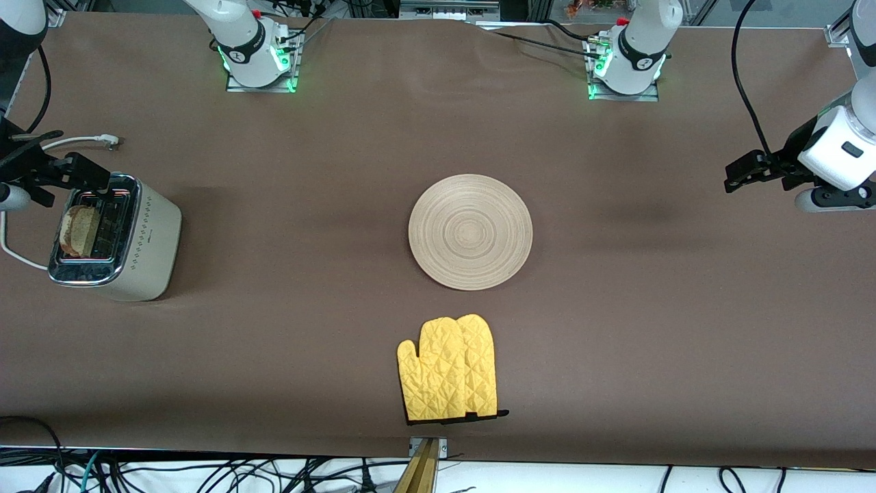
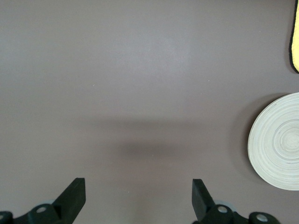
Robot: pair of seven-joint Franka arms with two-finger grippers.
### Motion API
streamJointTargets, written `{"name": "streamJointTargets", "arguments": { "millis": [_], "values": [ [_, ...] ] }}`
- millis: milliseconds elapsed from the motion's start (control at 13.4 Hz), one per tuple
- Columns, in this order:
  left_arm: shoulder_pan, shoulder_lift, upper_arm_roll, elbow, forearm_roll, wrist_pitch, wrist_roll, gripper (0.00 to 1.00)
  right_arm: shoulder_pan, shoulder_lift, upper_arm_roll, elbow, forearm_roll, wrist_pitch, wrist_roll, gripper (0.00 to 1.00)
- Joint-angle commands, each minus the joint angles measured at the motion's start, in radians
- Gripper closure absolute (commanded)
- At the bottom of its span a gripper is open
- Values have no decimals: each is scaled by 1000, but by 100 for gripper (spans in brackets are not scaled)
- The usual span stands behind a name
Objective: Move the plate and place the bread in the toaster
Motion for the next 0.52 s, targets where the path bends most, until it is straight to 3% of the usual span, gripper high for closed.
{"name": "streamJointTargets", "arguments": {
  "millis": [0,449],
  "values": [
    [-2,-5,-4,11,39,-18,9,0,-13,23,10,31,3,-1,1,0],
    [-2,-6,-6,11,39,-21,9,0,-16,41,9,38,-20,1,0,0]
  ]
}}
